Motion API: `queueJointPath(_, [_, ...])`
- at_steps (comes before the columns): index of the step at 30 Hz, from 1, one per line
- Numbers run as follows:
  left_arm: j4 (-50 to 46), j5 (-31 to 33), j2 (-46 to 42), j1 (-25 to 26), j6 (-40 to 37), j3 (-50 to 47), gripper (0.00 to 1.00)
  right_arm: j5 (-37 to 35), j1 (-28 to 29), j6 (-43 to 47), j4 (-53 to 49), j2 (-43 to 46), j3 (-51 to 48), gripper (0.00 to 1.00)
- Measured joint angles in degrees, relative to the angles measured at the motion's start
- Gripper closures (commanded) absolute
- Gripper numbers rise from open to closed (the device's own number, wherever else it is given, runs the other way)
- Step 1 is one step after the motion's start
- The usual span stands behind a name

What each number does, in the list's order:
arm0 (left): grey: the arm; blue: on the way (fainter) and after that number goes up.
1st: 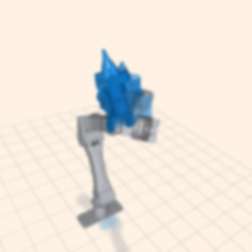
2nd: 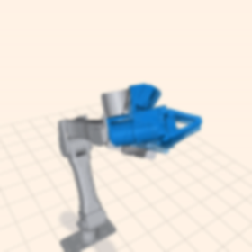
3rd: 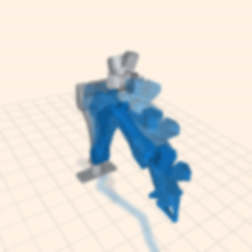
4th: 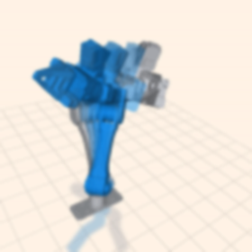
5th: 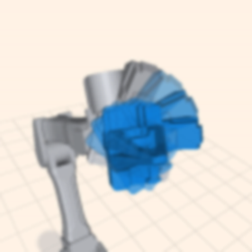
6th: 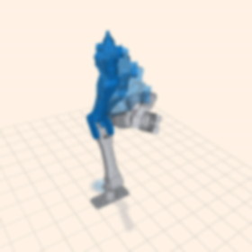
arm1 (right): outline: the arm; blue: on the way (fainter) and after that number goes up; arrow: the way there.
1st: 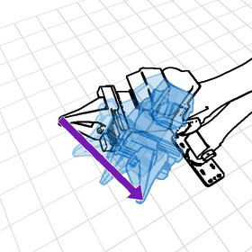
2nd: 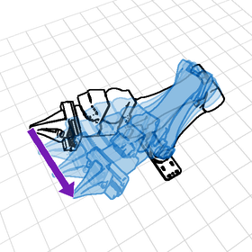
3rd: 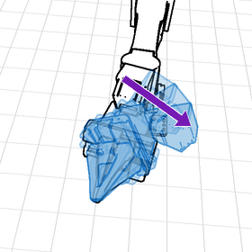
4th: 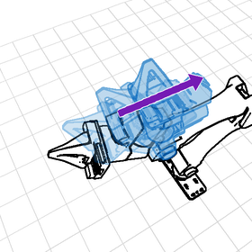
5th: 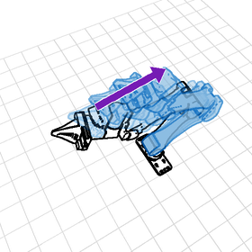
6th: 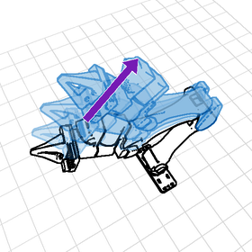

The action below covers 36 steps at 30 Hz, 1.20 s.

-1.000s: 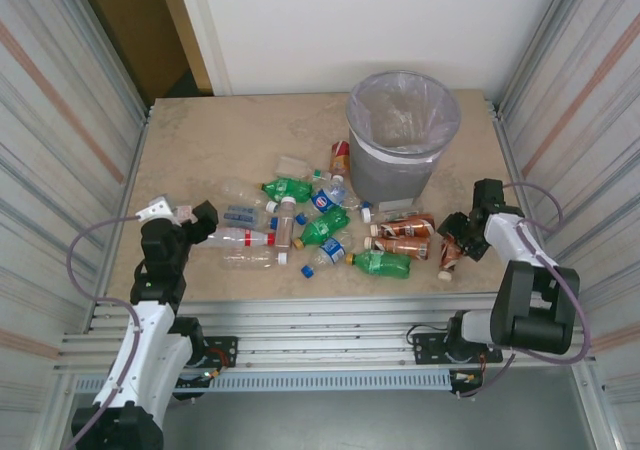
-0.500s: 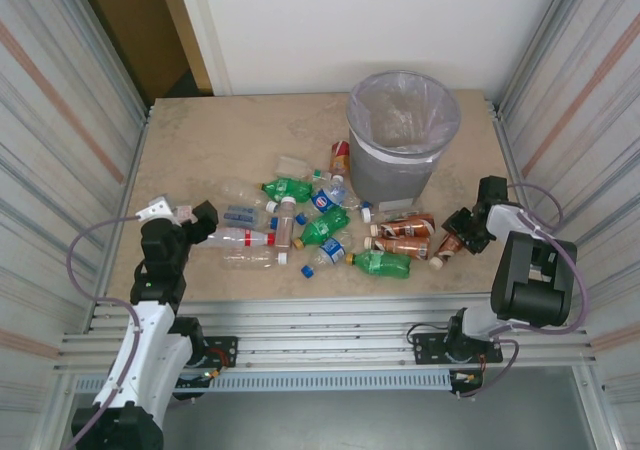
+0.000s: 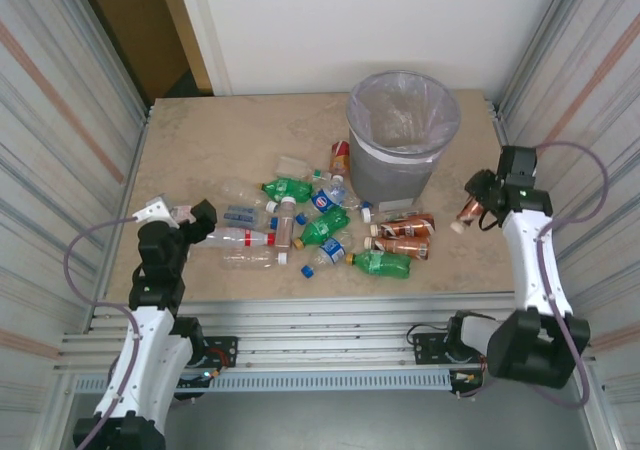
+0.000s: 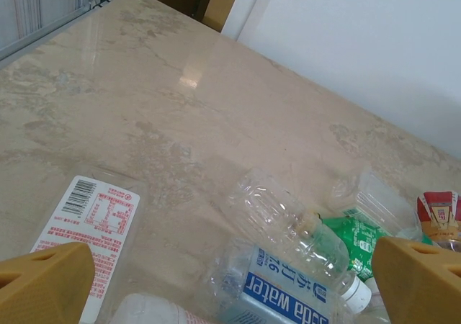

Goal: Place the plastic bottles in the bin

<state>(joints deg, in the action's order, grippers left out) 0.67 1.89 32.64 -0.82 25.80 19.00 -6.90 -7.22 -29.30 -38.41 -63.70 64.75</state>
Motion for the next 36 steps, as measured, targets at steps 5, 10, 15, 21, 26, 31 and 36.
queueJointPath(5, [0.0,-0.6,0.0,-0.2,0.2,0.0,0.01,-3.8,6.9,3.5,0.0,0.5,11.9,0.68])
queueJointPath(10, [0.0,-1.1,0.0,-0.3,0.5,0.0,0.01,-3.3,10.6,7.6,2.8,-4.3,21.4,0.70])
queueJointPath(15, [0.0,-2.5,0.0,-0.3,1.4,0.0,0.01,-0.2,13.5,11.3,6.7,-14.8,31.4,0.70])
queueJointPath(21, [-0.2,-4.1,0.0,-0.3,2.1,0.0,0.01,4.0,16.7,15.3,7.5,-29.3,43.4,0.70])
queueJointPath(26, [-0.7,-4.9,-0.1,-0.3,2.6,0.0,0.01,7.0,18.3,17.9,5.2,-39.0,51.5,0.67])
queueJointPath(31, [-0.9,-5.3,-0.4,-0.3,2.8,0.0,0.01,9.5,19.5,19.5,1.9,-44.3,53.4,0.66])
queueJointPath(36, [-0.9,-5.3,-0.3,-0.3,2.8,0.0,0.01,10.3,20.8,20.7,-1.6,-47.1,53.3,0.60])
